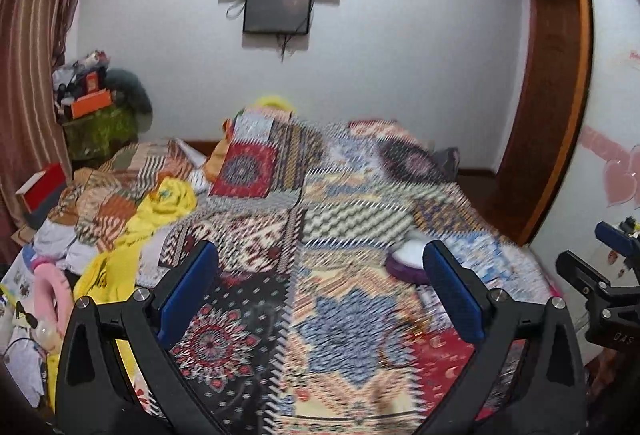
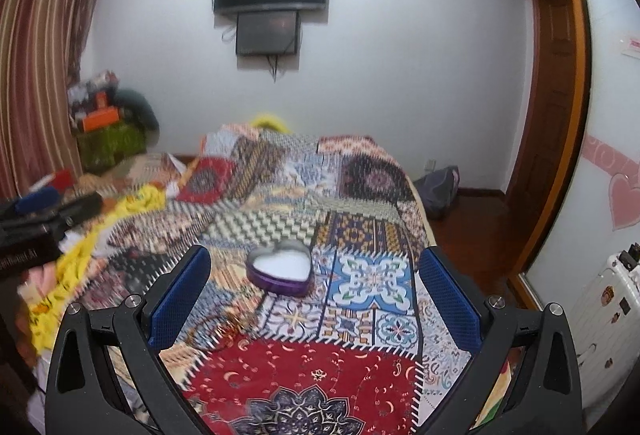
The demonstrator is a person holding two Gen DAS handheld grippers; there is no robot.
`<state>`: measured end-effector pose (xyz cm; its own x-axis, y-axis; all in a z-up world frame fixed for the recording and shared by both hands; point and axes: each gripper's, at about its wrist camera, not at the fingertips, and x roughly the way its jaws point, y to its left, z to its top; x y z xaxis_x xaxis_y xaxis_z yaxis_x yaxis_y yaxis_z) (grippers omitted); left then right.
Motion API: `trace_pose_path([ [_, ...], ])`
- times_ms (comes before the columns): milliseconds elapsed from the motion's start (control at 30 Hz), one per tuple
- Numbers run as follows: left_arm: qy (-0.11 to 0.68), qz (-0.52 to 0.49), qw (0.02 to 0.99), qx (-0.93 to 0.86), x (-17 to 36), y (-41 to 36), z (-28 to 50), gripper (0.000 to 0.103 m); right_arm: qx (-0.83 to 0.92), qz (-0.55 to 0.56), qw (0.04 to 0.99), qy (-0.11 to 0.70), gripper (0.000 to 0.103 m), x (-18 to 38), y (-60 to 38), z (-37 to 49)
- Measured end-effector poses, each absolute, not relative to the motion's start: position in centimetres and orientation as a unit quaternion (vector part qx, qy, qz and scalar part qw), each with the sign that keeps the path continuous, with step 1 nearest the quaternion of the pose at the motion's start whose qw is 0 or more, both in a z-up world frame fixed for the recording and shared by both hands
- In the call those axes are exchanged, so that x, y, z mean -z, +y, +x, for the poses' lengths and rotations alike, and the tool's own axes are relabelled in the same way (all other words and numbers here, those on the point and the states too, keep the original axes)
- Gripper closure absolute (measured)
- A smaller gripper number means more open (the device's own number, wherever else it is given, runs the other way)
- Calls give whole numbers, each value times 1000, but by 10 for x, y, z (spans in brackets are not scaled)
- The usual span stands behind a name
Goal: Organize jewelry
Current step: 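Lower both tools toward the jewelry pile beside the purple heart tin, then grasp a silver ring with the left tool while the right tool grasps a silver earring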
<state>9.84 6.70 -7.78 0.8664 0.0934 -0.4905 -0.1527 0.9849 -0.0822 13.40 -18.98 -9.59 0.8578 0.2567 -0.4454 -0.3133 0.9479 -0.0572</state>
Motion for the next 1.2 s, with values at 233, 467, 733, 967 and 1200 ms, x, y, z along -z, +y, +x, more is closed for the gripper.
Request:
trace_pose_path([
  [233,326,-37,943,-56,127,82,126,4,-164,-108,939,283,0,133,-175,160],
  [467,409,-47,911,-11,177,79,151,33,-206,-127,904,353,0,173,-160,181],
  [733,441,-46,896,27,200,69,163,48,-244,-124,875,400,26,194,-150,195],
  [967,459,-47,886,53,212,60,172,63,-272,-106,852,435,54,205,-147,205],
  [1200,464,-53,882,60,218,59,177,74,-290,-108,841,444,78,210,-144,208],
])
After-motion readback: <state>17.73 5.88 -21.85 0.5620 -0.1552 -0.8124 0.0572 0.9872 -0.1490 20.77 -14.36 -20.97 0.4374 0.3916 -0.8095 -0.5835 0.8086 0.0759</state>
